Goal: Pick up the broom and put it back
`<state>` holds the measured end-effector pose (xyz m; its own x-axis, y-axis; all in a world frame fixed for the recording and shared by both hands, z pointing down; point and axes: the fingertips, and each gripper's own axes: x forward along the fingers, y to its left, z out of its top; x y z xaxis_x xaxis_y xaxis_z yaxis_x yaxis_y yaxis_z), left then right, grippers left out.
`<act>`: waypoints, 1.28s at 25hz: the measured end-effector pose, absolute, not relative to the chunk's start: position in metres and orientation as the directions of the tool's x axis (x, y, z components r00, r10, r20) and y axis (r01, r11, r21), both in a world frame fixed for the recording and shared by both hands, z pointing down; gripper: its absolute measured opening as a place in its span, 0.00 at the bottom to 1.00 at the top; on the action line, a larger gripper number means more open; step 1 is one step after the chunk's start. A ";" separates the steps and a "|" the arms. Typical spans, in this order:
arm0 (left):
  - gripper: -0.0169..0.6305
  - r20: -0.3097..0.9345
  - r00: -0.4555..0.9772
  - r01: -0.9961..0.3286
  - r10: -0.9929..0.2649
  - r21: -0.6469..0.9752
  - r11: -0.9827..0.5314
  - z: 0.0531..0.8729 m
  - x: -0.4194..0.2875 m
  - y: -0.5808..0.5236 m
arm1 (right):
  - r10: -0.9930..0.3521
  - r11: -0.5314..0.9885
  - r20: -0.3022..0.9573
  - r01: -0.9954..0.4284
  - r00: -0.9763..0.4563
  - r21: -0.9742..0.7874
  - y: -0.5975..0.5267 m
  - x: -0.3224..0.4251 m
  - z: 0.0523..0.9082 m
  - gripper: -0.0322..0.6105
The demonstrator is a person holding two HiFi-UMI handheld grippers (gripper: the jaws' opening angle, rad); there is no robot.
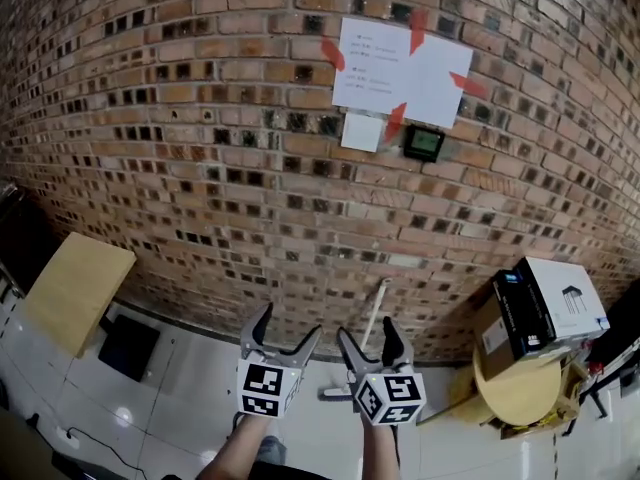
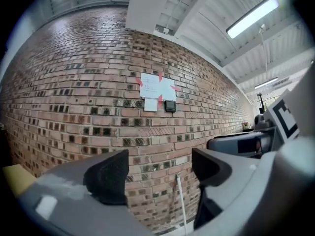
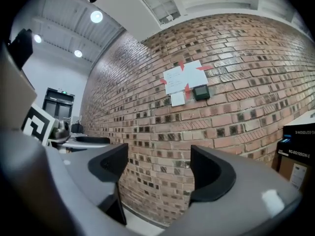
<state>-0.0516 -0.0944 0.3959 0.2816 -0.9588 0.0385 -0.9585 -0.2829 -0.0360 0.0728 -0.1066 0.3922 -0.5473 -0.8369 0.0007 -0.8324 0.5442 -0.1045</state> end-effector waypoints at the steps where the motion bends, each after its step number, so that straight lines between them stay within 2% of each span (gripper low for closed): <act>1: 0.65 0.030 0.291 -0.956 -0.956 -0.038 -0.292 0.393 -0.056 -0.107 | -0.845 0.532 -0.004 -0.840 -0.535 -0.110 -0.120 0.071 0.389 0.67; 9: 0.65 -0.043 0.301 -0.951 -0.953 -0.081 -0.297 0.355 -0.125 -0.191 | -0.857 0.515 -0.070 -0.854 -0.511 -0.068 -0.206 0.008 0.349 0.64; 17: 0.63 0.003 0.291 -0.957 -0.957 0.002 -0.291 0.383 -0.168 -0.241 | -0.827 0.561 0.002 -0.826 -0.562 -0.052 -0.248 -0.056 0.376 0.63; 25: 0.63 0.012 0.267 -0.964 -0.964 0.007 -0.267 0.378 -0.188 -0.266 | -0.833 0.551 0.007 -0.832 -0.553 -0.059 -0.280 -0.053 0.372 0.63; 32: 0.61 0.073 0.392 -0.920 -0.917 0.020 -0.391 0.400 -0.142 -0.276 | -0.883 0.453 0.070 -0.882 -0.463 -0.128 -0.289 -0.003 0.410 0.61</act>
